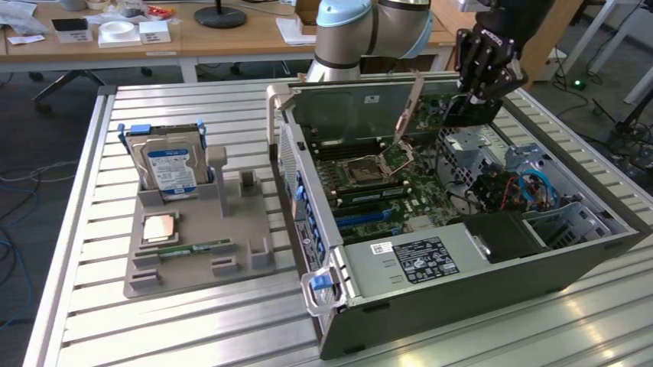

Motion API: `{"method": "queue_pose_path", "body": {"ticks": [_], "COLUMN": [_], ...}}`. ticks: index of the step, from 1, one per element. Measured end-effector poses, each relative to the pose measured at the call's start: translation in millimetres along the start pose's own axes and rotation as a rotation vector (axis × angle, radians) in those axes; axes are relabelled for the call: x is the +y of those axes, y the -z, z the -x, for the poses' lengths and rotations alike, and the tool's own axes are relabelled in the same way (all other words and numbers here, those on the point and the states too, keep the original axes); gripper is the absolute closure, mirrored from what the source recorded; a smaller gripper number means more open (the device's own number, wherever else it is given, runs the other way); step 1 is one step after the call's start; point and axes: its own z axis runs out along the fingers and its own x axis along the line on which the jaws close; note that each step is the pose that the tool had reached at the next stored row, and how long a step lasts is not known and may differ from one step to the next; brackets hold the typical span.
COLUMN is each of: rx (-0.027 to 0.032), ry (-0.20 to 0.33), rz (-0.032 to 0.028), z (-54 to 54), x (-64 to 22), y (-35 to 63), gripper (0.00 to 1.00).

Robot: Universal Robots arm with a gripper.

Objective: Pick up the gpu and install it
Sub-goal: 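Insert the gpu into the slot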

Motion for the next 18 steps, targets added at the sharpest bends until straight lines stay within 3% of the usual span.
{"method": "queue_pose_path", "body": {"ticks": [7, 11, 18], "rx": [-0.001, -0.0007, -0.0003], "ry": [0.021, 0.021, 0.022], "rz": [-0.0162, -0.0163, -0.0163], "z": [-0.4, -0.8, -1.9], "x": [4.0, 9.6, 27.8], "y": [-6.7, -11.5, -15.3], "gripper": [0.73, 0.73, 0.73]}}
